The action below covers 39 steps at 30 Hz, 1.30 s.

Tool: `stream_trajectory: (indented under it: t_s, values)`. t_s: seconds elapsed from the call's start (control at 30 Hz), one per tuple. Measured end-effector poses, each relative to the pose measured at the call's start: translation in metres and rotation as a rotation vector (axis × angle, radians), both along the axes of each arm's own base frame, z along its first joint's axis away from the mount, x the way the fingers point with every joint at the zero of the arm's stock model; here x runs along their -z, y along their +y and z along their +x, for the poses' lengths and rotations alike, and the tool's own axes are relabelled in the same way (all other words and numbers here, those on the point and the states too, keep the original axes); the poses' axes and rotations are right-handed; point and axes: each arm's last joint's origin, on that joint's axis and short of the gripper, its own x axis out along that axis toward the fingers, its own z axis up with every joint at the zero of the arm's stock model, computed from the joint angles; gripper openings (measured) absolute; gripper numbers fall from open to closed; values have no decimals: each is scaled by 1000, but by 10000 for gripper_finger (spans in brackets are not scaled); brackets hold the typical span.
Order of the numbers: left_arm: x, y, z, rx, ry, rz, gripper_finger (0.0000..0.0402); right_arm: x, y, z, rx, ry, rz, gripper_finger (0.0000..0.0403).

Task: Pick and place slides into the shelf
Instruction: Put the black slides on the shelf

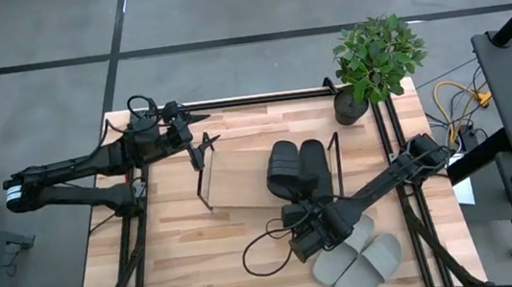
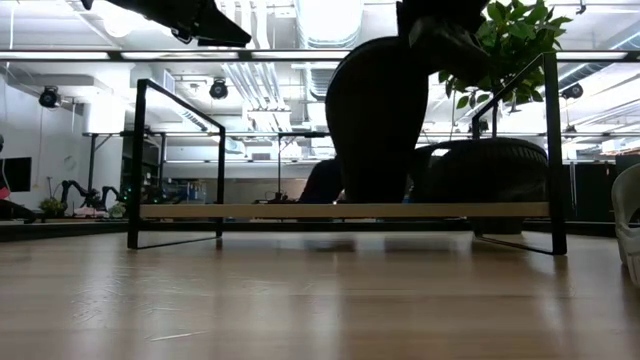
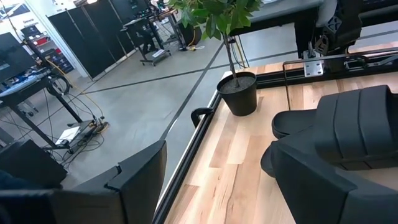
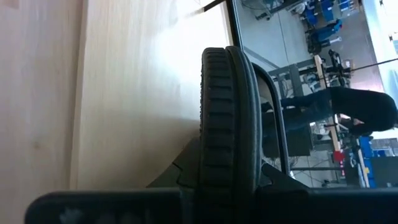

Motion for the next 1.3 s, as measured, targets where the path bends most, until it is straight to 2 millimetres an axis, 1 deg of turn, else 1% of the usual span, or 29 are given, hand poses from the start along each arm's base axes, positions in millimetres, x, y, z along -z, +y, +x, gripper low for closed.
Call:
stream_trajectory:
  t_s: [0.5,0.77,1.0,1.07,1.2,1.3]
  values:
    - [0,0,0,1,0,0,270,-13,2,2,2,-36,-16,38]
    - [0,0,0,2,0,0,270,-2,4,6,-1,-6,-10,38]
    - [0,0,0,4,0,-1,270,-2,5,7,-4,-11,15,38]
    - [0,0,0,4,0,-1,270,-1,6,8,-8,-3,42,44]
    - [0,0,0,4,1,-1,270,-1,5,8,-7,5,73,72]
    - [0,0,0,4,1,-1,270,-1,6,8,-5,2,81,85]
